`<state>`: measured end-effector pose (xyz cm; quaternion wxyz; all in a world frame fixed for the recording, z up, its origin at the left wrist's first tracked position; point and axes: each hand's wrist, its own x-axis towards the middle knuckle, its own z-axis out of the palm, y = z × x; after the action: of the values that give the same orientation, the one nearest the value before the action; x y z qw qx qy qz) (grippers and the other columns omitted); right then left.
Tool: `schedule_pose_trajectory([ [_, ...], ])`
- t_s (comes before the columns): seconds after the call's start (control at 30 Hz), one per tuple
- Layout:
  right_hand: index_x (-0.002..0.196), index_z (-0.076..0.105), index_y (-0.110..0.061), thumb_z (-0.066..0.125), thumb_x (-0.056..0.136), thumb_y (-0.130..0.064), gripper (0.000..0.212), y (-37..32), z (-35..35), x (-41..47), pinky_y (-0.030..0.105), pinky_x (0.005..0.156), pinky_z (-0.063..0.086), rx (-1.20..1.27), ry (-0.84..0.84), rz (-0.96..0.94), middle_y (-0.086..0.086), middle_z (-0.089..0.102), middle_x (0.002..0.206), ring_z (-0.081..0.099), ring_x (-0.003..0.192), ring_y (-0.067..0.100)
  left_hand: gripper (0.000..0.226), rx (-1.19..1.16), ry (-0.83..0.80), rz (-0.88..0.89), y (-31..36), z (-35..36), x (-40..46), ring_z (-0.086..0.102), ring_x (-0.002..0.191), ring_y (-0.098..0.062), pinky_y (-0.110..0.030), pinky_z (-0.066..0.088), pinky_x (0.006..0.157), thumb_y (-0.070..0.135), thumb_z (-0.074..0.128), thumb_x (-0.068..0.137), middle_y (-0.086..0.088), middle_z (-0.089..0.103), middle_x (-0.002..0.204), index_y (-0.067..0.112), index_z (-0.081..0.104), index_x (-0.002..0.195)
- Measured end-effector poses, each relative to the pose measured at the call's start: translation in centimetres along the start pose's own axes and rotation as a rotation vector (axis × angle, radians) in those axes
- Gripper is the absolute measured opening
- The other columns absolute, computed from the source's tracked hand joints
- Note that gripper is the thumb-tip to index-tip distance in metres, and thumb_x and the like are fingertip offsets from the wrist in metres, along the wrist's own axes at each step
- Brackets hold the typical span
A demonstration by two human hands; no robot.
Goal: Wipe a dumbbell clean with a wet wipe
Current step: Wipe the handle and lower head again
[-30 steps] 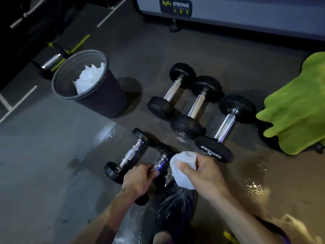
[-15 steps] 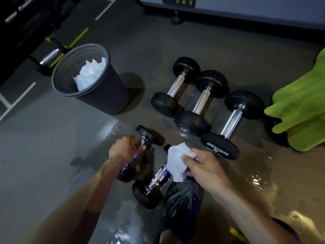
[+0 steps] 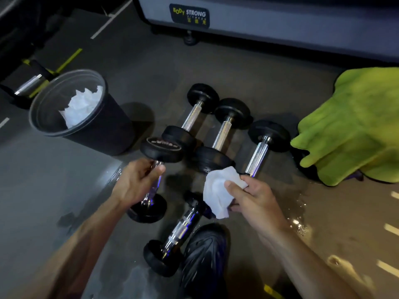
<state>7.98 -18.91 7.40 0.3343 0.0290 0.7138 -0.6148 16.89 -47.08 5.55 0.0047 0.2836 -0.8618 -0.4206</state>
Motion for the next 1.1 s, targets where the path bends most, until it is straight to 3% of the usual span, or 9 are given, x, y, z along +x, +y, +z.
schedule_pose_trajectory([
  [0.13, 0.096, 0.076, -0.014, 0.066, 0.099, -0.023, 0.013, -3.4, -3.6, 0.1, 0.043, 0.072, 0.064, 0.124, 0.112, -0.091, 0.009, 0.079, 0.090, 0.077, 0.088, 0.030, 0.033, -0.340, -0.012, 0.224, 11.8, 0.9, 0.7, 0.077, 0.083, -0.030, -0.049, 0.061, 0.079, 0.049, 0.075, 0.081, -0.013, 0.080, 0.094, 0.019, 0.073, 0.095],
  [0.23, 0.096, 0.074, -0.013, 0.069, 0.088, -0.040, 0.029, -6.3, -7.9, -0.5, 0.043, 0.070, 0.053, 0.170, 0.270, -0.251, 0.003, 0.072, 0.077, 0.066, 0.071, 0.024, 0.024, -0.496, -0.059, 0.392, 21.2, 2.9, 1.1, 0.079, 0.094, -0.030, -0.047, 0.062, 0.089, 0.035, 0.080, 0.084, -0.006, 0.082, 0.099, 0.018, 0.076, 0.100],
  [0.3, 0.087, 0.074, -0.013, 0.072, 0.087, -0.035, 0.022, -8.2, -11.7, -1.3, 0.037, 0.066, 0.046, 0.258, 0.425, -0.359, 0.000, 0.064, 0.066, 0.056, 0.064, 0.018, 0.031, -0.607, -0.088, 0.478, 26.7, 4.8, 1.7, 0.078, 0.095, -0.035, -0.053, 0.062, 0.092, 0.038, 0.080, 0.078, -0.010, 0.081, 0.099, 0.016, 0.076, 0.100],
  [0.4, 0.087, 0.075, -0.013, 0.070, 0.094, -0.023, 0.013, -10.0, -17.5, -2.8, 0.033, 0.062, 0.050, 0.398, 0.623, -0.455, -0.001, 0.072, 0.076, 0.063, 0.069, 0.017, 0.024, -0.722, -0.168, 0.598, 33.8, 8.6, 3.0, 0.074, 0.101, -0.046, -0.063, 0.058, 0.094, 0.026, 0.083, 0.081, -0.019, 0.079, 0.101, 0.012, 0.075, 0.099],
  [0.53, 0.088, 0.074, -0.017, 0.063, 0.099, -0.017, 0.015, -10.8, -23.0, -4.2, 0.026, 0.061, 0.059, 0.471, 0.813, -0.456, -0.004, 0.077, 0.081, 0.070, 0.073, 0.013, 0.020, -0.833, -0.264, 0.629, 40.8, 13.4, 4.4, 0.074, 0.105, -0.041, -0.057, 0.058, 0.099, 0.005, 0.079, 0.086, -0.020, 0.079, 0.107, 0.009, 0.070, 0.104],
  [0.67, 0.094, 0.074, -0.015, 0.064, 0.098, -0.018, 0.011, -10.1, -25.3, -4.0, 0.036, 0.069, 0.060, 0.475, 0.906, -0.405, 0.000, 0.078, 0.086, 0.070, 0.081, 0.020, 0.020, -0.834, -0.342, 0.577, 43.2, 18.0, 5.1, 0.075, 0.092, -0.020, -0.040, 0.061, 0.093, -0.004, 0.077, 0.089, -0.001, 0.079, 0.091, 0.010, 0.070, 0.101],
  [0.77, 0.095, 0.074, -0.015, 0.067, 0.096, -0.020, 0.008, -9.8, -26.1, -3.5, 0.047, 0.080, 0.058, 0.473, 0.918, -0.386, 0.006, 0.078, 0.093, 0.070, 0.086, 0.024, 0.019, -0.801, -0.344, 0.552, 42.9, 20.6, 5.3, 0.067, 0.082, -0.025, -0.042, 0.057, 0.080, 0.003, 0.082, 0.087, -0.003, 0.077, 0.086, 0.018, 0.072, 0.094],
  [0.97, 0.094, 0.070, -0.009, 0.069, 0.094, -0.015, 0.006, -10.6, -27.4, -2.8, 0.033, 0.070, 0.059, 0.463, 0.929, -0.484, 0.004, 0.074, 0.080, 0.067, 0.079, 0.020, 0.022, -0.868, -0.331, 0.553, 42.4, 21.2, 5.8, 0.050, 0.084, -0.028, -0.034, 0.048, 0.074, 0.005, 0.086, 0.082, -0.015, 0.062, 0.087, 0.022, 0.071, 0.084],
  [1.1, 0.084, 0.069, -0.013, 0.077, 0.088, -0.021, 0.013, -11.8, -26.7, -0.9, 0.026, 0.062, 0.045, 0.235, 0.851, -0.596, -0.005, 0.065, 0.068, 0.054, 0.066, 0.008, 0.027, -0.878, -0.335, 0.529, 42.7, 21.6, 5.5, 0.051, 0.074, -0.024, -0.018, 0.048, 0.062, 0.001, 0.089, 0.074, 0.003, 0.071, 0.075, 0.019, 0.070, 0.084],
])
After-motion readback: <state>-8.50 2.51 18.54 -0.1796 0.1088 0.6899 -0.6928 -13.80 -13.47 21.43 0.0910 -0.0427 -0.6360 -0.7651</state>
